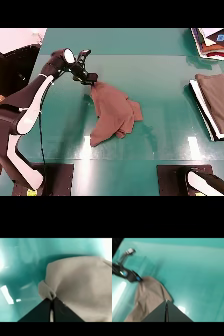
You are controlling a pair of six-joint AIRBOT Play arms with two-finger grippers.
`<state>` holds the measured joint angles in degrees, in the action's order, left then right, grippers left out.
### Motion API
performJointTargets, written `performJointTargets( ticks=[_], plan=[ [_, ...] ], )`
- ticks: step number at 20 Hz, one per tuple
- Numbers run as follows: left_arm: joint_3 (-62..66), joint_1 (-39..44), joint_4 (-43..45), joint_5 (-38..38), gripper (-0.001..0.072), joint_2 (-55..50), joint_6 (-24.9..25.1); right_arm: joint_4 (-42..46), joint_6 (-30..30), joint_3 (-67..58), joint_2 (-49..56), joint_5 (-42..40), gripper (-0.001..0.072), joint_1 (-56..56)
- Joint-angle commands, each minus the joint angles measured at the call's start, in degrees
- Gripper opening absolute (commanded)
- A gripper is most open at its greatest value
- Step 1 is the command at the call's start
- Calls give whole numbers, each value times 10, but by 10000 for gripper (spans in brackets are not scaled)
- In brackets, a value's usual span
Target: Fold the shirts.
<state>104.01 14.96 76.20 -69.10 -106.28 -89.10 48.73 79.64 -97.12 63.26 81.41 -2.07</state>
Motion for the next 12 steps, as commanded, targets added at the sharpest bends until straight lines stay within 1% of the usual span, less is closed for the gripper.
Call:
performJointTargets(
  ticks=[1,4,5,6,7,8,10,12],
  plan=[
    [18,-10,104,-42,26,61,1,20,0,46,5,37,16,7],
    [18,-34,105,-71,27,122,12,23,0,177,5,26,17,30],
    [18,-38,104,-88,27,133,15,23,0,236,6,1,39,48],
    [18,-38,104,-99,27,139,23,22,0,294,6,-35,208,68],
    [18,-38,103,-105,27,140,25,20,0,350,9,-79,401,89],
    [18,-38,101,-106,27,138,25,10,0,402,20,-119,450,119],
    [18,-38,85,-98,27,137,23,-44,-1,476,62,-171,450,178],
    [18,-38,80,-93,27,137,23,-120,-28,505,125,-205,450,242]
  ],
)
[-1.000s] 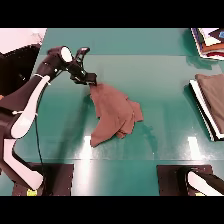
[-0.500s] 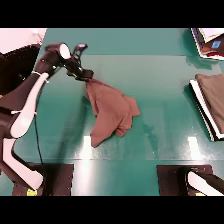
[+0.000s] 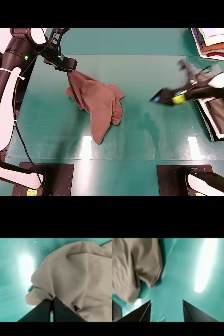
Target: Fold the shirts.
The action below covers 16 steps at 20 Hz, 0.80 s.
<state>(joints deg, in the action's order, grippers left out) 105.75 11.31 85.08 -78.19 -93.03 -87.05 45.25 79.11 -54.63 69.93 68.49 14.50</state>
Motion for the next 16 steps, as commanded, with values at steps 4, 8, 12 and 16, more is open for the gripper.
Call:
performJointTargets(
  ticks=[4,8,12,16],
  plan=[
    [1,-2,-9,-2,27,5,3,-173,-46,57,158,-139,450,177],
    [1,-2,-8,-2,27,5,5,-172,-46,-16,225,-134,449,215],
    [1,-2,-8,-2,27,6,5,-160,-46,-64,246,-125,33,220],
    [9,-2,10,19,27,77,5,-11,-4,-111,172,-99,15,175]
  ],
)
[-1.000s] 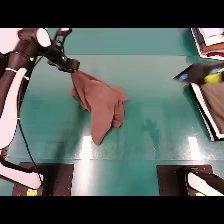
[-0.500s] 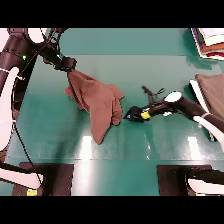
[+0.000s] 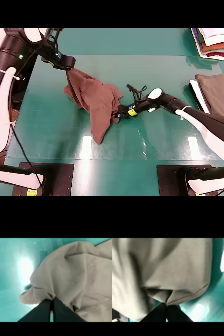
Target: Fold the shirts.
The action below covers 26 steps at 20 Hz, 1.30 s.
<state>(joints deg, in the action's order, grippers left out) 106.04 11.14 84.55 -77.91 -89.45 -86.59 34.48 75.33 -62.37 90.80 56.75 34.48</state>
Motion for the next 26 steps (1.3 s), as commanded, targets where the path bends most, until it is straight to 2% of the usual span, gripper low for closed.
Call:
performJointTargets(
  ticks=[1,3,5,10,14,17,20,23,26],
  plan=[
    [14,0,23,21,27,73,0,154,55,-57,-71,40,15,-51],
    [31,0,22,23,27,142,0,230,72,-112,-141,87,15,-109],
    [37,0,12,24,27,213,0,255,72,-177,-205,125,15,-163],
    [37,0,-54,21,27,361,0,257,72,-311,-320,159,15,-241],
    [37,0,-58,25,27,418,-3,257,72,-392,-358,160,14,-275],
    [31,0,-70,19,26,414,-4,258,72,-453,-336,190,14,-299],
    [-29,0,-114,-17,26,377,-4,258,93,-486,-266,255,15,-296],
    [-177,19,-138,-65,26,329,-4,324,102,-482,-178,344,14,-249],
    [-381,80,-140,-18,26,312,0,389,101,-407,-126,366,14,-193]
  ],
)
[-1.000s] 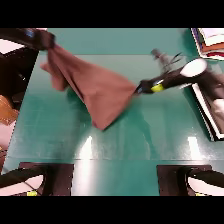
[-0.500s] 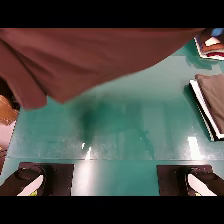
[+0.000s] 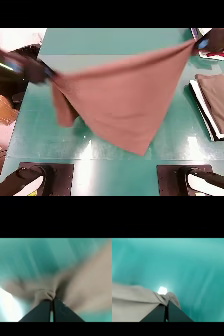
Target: Fold the shirts.
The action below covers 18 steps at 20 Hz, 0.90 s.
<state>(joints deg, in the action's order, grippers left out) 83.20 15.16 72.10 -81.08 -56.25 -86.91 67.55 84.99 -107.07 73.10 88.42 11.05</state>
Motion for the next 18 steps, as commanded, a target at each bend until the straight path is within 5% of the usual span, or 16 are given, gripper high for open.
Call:
performJointTargets(
  ticks=[1,5,7,18],
  plan=[
    [-217,66,-16,33,26,-20,3,62,5,73,56,40,14,51],
    [-353,124,-54,77,72,-20,6,60,5,167,55,-3,14,61],
    [-346,119,-64,92,604,-20,31,60,5,183,55,-4,14,61],
    [-172,-107,23,206,611,-107,34,60,5,182,55,-41,14,61]
  ],
)
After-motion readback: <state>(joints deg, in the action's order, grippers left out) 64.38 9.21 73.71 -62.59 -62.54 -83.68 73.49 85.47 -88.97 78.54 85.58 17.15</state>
